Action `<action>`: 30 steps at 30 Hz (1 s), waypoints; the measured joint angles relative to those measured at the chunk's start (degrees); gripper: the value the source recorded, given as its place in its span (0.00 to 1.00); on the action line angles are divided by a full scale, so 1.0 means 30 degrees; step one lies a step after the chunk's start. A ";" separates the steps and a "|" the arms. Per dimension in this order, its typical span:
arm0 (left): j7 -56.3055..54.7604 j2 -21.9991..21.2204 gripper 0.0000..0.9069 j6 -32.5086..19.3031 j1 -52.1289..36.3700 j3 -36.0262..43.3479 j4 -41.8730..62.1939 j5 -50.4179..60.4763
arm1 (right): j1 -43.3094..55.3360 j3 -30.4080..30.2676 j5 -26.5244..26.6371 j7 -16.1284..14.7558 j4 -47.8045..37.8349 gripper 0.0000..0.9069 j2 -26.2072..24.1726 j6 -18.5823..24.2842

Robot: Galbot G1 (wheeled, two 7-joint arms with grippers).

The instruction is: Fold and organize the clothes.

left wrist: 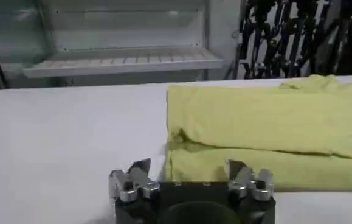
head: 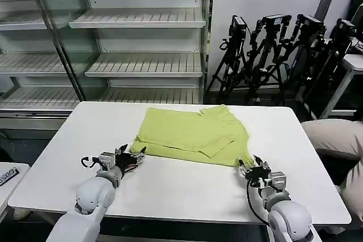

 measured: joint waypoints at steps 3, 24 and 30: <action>-0.0025 0.0009 0.03 0.0021 -0.0109 0.0006 0.0212 -0.0052 | -0.0013 -0.0032 0.0181 0.0050 -0.0046 0.00 0.0025 -0.0120; -0.0677 0.0462 0.02 0.0069 0.1762 -0.0047 -0.1434 0.0057 | -0.3076 0.1072 0.0117 -0.0310 0.2378 0.00 -0.0267 0.0032; -0.0883 0.0838 0.02 0.0089 0.4603 -0.0988 -0.4089 0.0271 | -0.5489 0.1859 -0.0410 -0.0453 0.4191 0.00 -0.0145 0.0458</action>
